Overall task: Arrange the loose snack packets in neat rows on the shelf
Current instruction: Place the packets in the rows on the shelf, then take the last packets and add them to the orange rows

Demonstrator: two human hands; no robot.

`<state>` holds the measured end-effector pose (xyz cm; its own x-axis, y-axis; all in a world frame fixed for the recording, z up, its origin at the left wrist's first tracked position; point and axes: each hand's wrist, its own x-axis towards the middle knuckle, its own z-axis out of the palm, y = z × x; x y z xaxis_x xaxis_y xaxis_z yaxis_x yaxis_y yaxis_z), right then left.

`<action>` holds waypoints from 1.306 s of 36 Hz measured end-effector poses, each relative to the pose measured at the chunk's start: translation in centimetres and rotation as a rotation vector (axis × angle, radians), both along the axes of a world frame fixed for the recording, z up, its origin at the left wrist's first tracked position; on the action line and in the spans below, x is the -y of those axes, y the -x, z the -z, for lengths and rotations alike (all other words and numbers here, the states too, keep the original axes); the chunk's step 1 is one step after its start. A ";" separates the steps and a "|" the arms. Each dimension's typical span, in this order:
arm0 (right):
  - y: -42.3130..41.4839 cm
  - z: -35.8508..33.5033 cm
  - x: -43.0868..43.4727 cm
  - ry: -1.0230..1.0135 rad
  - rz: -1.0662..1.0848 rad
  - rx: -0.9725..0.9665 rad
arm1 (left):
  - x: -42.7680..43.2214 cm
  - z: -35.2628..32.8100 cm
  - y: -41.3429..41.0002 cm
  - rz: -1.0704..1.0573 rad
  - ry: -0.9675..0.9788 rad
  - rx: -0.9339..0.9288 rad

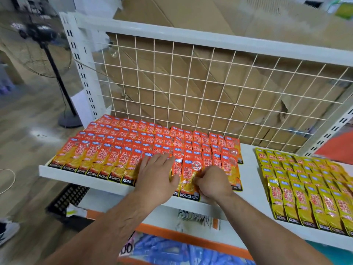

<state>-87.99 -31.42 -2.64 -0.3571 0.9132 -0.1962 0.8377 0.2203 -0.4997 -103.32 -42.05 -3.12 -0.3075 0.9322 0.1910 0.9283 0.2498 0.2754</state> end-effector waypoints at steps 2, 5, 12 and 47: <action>0.1 0.2 -0.1 -0.039 -0.015 0.022 | 0.0 0.0 -0.2 0.008 -0.017 0.009; 0.2 0.4 -0.2 -0.060 -0.029 0.044 | 0.0 0.3 -0.4 0.011 -0.046 0.009; -0.1 0.5 -0.2 -0.086 -0.026 0.088 | 0.3 0.3 -0.8 0.034 -0.058 0.029; -38.3 -4.6 5.6 -0.381 0.134 0.280 | -4.2 -4.5 -34.0 0.471 0.146 -0.069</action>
<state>-49.71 -36.99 1.97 -0.2130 0.9730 0.0891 0.9618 0.2248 -0.1560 -69.35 -37.83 1.36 0.1625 0.9853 0.0533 0.9643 -0.1700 0.2030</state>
